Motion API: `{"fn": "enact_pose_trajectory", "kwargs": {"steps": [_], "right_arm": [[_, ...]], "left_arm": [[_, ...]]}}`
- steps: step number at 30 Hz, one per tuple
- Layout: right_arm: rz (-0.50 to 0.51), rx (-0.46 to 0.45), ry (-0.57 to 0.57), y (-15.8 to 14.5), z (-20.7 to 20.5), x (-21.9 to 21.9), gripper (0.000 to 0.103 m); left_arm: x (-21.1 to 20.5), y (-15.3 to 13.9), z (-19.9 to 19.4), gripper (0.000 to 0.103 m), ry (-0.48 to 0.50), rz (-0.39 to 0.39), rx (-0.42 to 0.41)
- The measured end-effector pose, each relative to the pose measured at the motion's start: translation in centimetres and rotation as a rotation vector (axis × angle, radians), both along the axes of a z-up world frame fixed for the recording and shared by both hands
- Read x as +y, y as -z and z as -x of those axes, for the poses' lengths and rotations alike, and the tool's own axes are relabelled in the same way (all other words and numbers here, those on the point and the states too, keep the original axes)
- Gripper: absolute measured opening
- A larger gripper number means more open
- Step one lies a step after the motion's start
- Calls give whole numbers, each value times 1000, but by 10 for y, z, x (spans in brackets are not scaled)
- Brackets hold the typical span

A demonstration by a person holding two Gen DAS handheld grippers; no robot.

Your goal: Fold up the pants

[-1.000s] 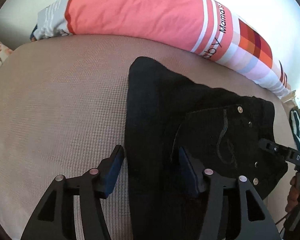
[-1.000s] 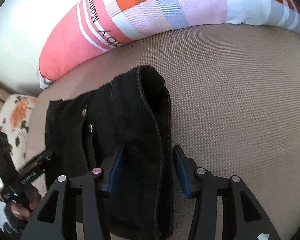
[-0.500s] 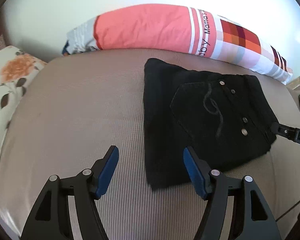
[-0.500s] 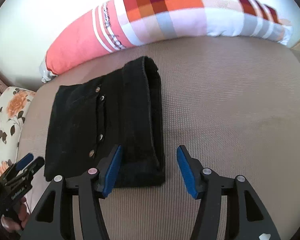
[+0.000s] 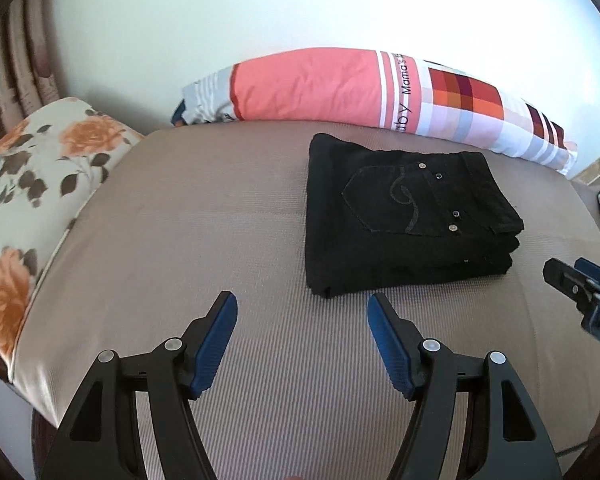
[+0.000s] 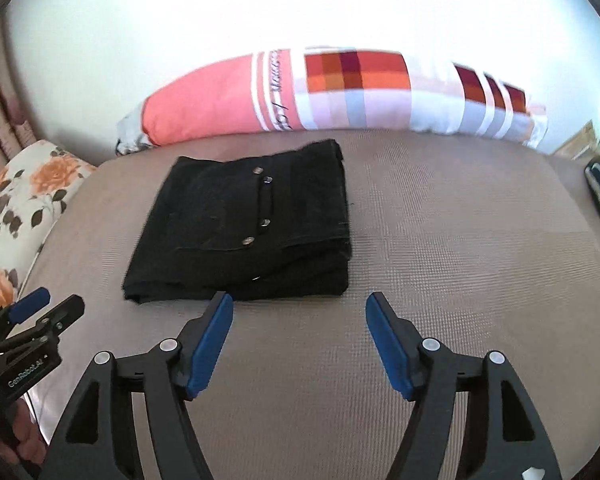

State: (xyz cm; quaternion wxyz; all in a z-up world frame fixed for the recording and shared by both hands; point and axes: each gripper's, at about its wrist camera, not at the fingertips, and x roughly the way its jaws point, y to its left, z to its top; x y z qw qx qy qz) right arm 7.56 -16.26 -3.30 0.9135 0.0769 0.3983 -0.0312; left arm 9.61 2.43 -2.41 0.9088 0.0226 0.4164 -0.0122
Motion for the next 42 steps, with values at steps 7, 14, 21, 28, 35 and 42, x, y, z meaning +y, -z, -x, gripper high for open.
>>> {"fn": "enact_pose_trajectory", "kwargs": {"steps": [7,14,21,28,35,42], "right_arm": [[80,-54,-28,-7,28,32,79],[99,-93,-36,-13,37,44,85],[93,-92,-35,-11,37,45,85],[89,-100,-27,-6,41,48,88],[74,-93,-24,0,41,45,88],[64,-82,-19,8,42,43,88]], "left_arm": [[2,1,28,68,-16,-17,-16],[6,3,37,68,-45,-21,-16],[5,4,40,68,-48,-36,-13],[3,6,40,68,-49,-39,-8],[0,12,39,68,-46,-47,0],[-2,16,41,68,-43,-51,8]]}}
